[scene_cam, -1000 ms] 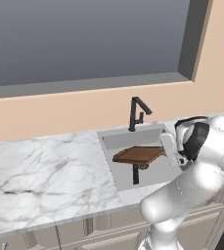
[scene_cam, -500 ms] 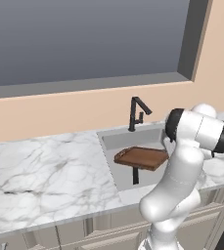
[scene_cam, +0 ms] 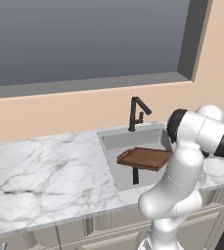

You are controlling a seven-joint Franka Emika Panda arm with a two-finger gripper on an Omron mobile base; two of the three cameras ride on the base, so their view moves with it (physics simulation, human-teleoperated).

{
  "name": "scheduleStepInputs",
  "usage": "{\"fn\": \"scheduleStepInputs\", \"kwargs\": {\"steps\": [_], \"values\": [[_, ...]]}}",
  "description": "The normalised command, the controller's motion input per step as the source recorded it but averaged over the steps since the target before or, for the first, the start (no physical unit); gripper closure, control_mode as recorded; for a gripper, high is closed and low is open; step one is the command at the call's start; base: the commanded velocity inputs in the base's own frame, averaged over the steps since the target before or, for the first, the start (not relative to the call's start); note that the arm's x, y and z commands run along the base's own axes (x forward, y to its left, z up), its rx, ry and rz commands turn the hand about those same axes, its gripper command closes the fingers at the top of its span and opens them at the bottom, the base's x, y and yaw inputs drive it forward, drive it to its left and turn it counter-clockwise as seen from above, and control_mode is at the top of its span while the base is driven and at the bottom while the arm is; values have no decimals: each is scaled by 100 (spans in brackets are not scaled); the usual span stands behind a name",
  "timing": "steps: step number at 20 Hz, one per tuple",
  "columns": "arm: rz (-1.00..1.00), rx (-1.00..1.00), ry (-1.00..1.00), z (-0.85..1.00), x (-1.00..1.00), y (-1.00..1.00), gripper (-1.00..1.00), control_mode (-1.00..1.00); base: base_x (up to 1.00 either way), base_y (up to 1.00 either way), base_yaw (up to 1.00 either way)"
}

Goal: Move the cutting board and knife to the sink. Then move spray from the cabinet to the counter.

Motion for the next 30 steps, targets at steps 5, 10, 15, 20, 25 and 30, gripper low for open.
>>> {"fn": "scheduleStepInputs", "kwargs": {"steps": [5,10,15,20,25,30], "values": [[0,0,0,87,-8,0,-100,-100,0,0,0],[0,-1,1,66,-15,0,-100,-100,0,0,0],[0,-3,0,45,-18,-2,-100,-100,0,0,0],[0,-2,0,60,-34,-15,-100,-100,0,0,0],[0,-6,0,99,-46,-3,-100,-100,0,0,0],[0,-16,0,84,-54,0,-100,-100,0,0,0]]}}
